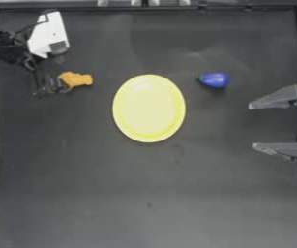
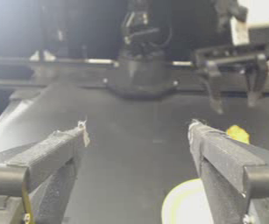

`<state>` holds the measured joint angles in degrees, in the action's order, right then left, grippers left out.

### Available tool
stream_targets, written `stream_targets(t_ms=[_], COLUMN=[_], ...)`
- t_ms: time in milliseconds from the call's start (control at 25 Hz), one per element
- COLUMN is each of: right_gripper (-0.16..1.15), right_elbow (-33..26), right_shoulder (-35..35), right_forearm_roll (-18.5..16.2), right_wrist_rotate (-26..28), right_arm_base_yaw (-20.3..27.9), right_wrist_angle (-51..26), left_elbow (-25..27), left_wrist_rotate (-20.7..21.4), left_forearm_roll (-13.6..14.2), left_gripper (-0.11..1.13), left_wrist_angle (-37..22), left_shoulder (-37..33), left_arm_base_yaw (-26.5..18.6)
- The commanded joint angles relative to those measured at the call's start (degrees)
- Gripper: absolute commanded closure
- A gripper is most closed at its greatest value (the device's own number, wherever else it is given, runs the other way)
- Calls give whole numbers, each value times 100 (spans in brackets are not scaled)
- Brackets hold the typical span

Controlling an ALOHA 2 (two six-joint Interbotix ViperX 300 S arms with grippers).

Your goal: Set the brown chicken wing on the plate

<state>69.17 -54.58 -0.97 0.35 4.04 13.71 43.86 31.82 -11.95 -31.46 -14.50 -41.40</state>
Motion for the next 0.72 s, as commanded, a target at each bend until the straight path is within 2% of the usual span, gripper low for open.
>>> stream_targets(t_ms=[40, 720], right_gripper=[-1, -1], right_elbow=[-35, 35], right_shoulder=[44, 44], right_forearm_roll=[18, 18], right_wrist_rotate=[9, 9], right_arm_base_yaw=[0, 0], right_wrist_angle=[26, 79], left_elbow=[-229, -448], left_wrist_rotate=[229, 255], left_forearm_roll=[-18, 88], left_gripper=[-1, -1], left_wrist_angle=[18, 26], left_shoulder=[299, 1266], left_arm_base_yaw=[-70, -237])
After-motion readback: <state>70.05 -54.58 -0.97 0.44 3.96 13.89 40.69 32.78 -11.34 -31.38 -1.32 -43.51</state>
